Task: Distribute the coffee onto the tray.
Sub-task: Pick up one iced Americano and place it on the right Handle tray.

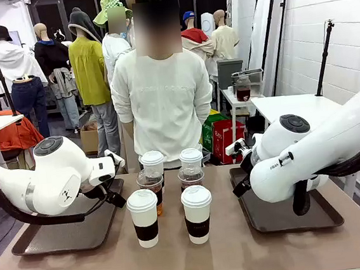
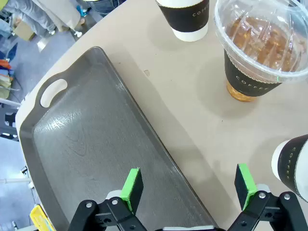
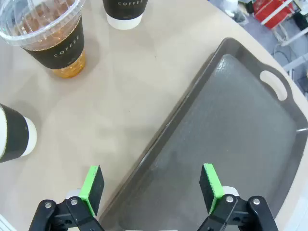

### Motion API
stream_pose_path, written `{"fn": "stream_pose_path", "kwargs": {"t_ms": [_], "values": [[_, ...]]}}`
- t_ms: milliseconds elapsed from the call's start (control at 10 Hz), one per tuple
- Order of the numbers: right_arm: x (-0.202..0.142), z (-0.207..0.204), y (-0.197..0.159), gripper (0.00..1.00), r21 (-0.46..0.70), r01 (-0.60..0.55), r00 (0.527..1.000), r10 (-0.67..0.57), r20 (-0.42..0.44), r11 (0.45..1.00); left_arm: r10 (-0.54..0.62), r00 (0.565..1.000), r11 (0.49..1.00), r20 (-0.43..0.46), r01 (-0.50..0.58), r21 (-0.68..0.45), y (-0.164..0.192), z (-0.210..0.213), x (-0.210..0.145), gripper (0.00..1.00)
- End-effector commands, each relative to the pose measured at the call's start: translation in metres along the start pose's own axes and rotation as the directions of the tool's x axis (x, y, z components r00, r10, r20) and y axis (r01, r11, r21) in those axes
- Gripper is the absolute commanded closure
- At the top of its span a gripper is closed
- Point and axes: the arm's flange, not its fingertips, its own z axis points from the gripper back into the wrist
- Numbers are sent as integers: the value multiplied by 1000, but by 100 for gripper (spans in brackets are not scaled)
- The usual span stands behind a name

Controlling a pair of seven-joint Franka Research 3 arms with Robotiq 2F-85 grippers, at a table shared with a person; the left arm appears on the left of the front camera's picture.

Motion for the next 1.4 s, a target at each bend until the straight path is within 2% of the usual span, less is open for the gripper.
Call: {"fn": "stream_pose_path", "kwargs": {"t_ms": [0, 1300], "values": [[0, 0, 0, 0, 0, 0, 1000, 0, 0, 1000, 0, 1000, 1000, 0, 0, 0, 0, 0, 0, 0], [0, 0, 0, 0, 0, 0, 1000, 0, 0, 1000, 0, 1000, 1000, 0, 0, 0, 0, 0, 0, 0]]}}
